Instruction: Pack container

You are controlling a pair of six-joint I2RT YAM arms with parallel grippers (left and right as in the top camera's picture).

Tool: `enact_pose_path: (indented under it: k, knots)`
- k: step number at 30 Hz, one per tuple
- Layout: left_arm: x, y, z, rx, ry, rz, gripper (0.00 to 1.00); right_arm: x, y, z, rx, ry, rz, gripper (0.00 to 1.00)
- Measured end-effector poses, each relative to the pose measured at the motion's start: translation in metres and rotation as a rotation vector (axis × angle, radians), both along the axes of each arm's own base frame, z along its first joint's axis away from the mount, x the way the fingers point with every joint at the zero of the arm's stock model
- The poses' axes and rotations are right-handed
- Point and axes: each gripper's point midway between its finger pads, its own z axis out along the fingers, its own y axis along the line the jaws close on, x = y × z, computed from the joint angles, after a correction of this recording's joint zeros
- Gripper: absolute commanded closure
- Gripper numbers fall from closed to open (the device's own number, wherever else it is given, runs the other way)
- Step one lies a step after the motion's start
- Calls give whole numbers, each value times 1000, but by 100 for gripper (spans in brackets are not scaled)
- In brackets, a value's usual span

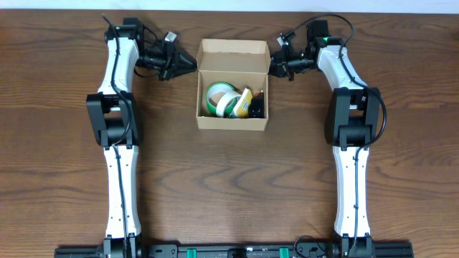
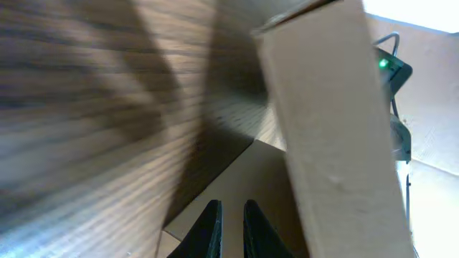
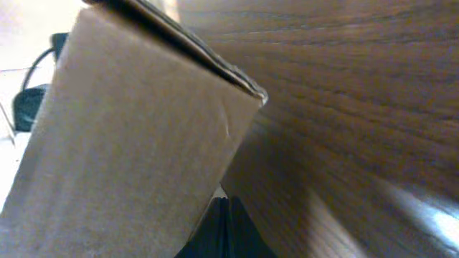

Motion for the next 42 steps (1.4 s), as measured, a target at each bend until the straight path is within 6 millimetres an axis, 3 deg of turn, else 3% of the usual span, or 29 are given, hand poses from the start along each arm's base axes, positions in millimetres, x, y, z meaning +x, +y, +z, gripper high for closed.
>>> enact_pose_path:
  k: [4,18,28,37,42]
  knots:
    - [4,0,-7,-9,-6,6,88,2,2,5,31,-18,6,99]
    - [33,-8,17,-130,-180,14,94,2,6,17,101,-44,26,99]
    - [34,-15,29,-166,-191,3,94,9,5,29,74,-77,19,99]
    - [29,-27,84,-134,-258,-20,94,8,6,74,-26,-139,6,99]
    - [16,-31,120,-97,-270,-33,94,-1,7,100,-85,-182,20,99]
